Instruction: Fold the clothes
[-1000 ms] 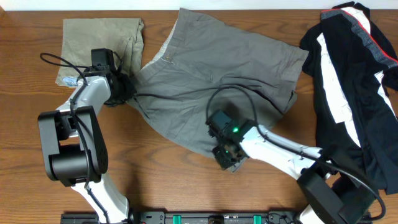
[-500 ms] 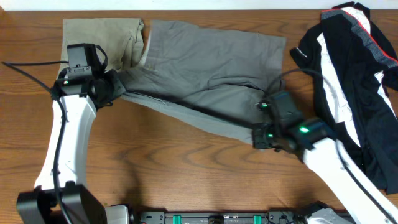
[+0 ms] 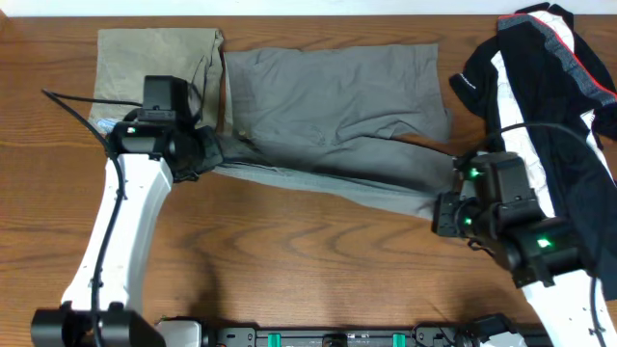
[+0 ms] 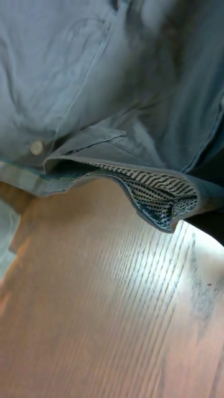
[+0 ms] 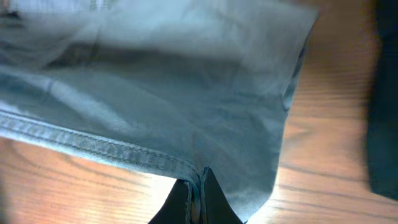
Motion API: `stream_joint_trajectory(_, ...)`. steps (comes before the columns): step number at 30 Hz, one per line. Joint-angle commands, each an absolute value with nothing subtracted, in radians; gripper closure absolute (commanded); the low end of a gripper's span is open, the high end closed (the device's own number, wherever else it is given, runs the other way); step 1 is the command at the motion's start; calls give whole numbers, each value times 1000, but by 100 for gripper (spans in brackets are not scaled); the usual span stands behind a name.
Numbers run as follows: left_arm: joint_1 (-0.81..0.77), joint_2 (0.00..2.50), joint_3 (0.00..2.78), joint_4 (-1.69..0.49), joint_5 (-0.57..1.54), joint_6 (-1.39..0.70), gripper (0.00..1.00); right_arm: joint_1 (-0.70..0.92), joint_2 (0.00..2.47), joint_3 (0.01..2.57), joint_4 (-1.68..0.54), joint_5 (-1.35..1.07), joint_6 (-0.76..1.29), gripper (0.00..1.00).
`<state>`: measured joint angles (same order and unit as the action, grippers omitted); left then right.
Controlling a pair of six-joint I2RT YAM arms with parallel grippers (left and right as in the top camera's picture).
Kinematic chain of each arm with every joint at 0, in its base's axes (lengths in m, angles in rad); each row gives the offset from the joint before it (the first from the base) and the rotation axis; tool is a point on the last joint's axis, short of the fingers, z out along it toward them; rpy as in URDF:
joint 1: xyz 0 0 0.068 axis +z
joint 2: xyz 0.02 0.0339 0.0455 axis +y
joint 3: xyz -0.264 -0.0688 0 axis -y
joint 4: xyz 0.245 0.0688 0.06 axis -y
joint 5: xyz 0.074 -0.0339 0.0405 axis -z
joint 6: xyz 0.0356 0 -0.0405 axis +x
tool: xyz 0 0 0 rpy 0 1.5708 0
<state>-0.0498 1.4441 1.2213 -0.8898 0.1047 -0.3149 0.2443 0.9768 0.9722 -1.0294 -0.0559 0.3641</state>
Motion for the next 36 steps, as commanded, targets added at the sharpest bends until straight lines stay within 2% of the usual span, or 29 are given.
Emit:
stream_joint_trajectory(1,-70,1335,1230,-890,59,-309,94,218,960,1079,-1045,70,302,99)
stream_joint_trajectory(9,-80,1145,1230,-944,32,-309,94,210,962,1185,-1050,184,262,99)
stream_joint_trajectory(22,-80,961,1230,-1012,32,-317,94,196,963,1275,-1152,168,252,99)
stream_joint_trajectory(29,-80,998,1230,-981,33,-317,94,196,1089,1273,-1041,168,210,99)
stream_joint_trajectory(36,-80,1156,1230,-900,-14,-316,94,194,1256,1273,-848,168,166,99)
